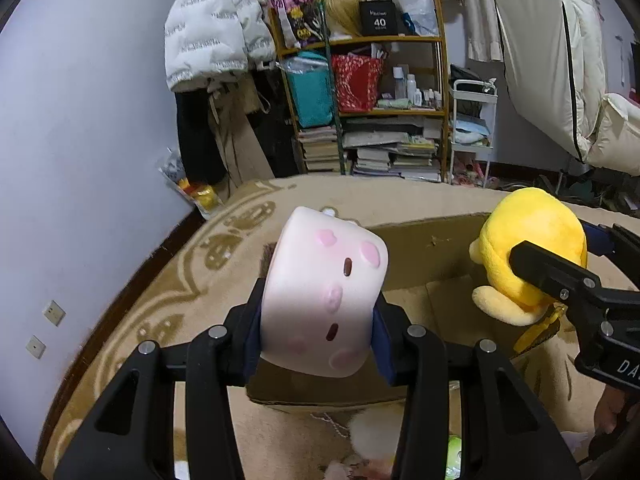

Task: Organize soft objects
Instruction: 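Lower the pink plush into the box with the left tool while the right tool drops the yellow plush in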

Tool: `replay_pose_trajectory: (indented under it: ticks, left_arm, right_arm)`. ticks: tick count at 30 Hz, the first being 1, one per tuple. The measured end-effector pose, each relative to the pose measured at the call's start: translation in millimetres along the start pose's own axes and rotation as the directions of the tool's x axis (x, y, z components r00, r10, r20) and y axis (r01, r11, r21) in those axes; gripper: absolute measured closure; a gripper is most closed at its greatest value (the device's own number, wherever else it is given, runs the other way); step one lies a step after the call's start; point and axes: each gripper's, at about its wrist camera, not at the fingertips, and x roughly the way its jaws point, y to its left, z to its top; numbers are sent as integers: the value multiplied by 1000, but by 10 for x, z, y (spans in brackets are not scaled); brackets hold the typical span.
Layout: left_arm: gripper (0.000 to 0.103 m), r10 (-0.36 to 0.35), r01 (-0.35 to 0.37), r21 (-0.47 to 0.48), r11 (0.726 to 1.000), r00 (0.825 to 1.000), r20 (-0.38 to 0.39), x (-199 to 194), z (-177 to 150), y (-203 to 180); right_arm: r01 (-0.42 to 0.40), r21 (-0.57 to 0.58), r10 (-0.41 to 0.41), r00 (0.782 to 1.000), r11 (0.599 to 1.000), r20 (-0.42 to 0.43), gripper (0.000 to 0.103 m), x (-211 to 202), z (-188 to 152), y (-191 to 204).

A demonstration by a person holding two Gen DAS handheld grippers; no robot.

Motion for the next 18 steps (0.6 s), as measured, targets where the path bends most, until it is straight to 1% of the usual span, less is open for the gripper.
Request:
replay_pose_trajectory:
  ticks: [4, 8, 10, 12, 15, 18]
  left_arm:
    - [59, -8, 8, -9, 1000, 1000, -29, 96, -33, 11]
    - [58, -31, 28, -48, 998, 997, -64, 185, -66, 70]
    - [57, -31, 27, -55, 998, 997, -75, 231, -68, 83]
    - [54, -30, 25, -57, 998, 996, -88, 271, -79, 81]
    - [53, -35, 29, -55, 998, 994, -108, 315, -112, 71]
    - [50, -34, 29, -43, 999, 992, -121, 331, -134, 44]
  right_arm:
    - [-7, 11, 7, 1000, 1000, -21, 26, 52, -39, -27]
    - [-19, 18, 19, 1000, 1000, -19, 26, 79, -57, -50]
    - [-24, 21, 25, 999, 999, -30, 26, 100, -81, -66]
    - [-17, 15, 18, 999, 1000, -48, 26, 132, -117, -73]
    - [-14, 18, 16, 998, 1000, -66, 26, 175, -147, -89]
    - [-17, 19, 18, 997, 1000, -73, 23, 197, -157, -91]
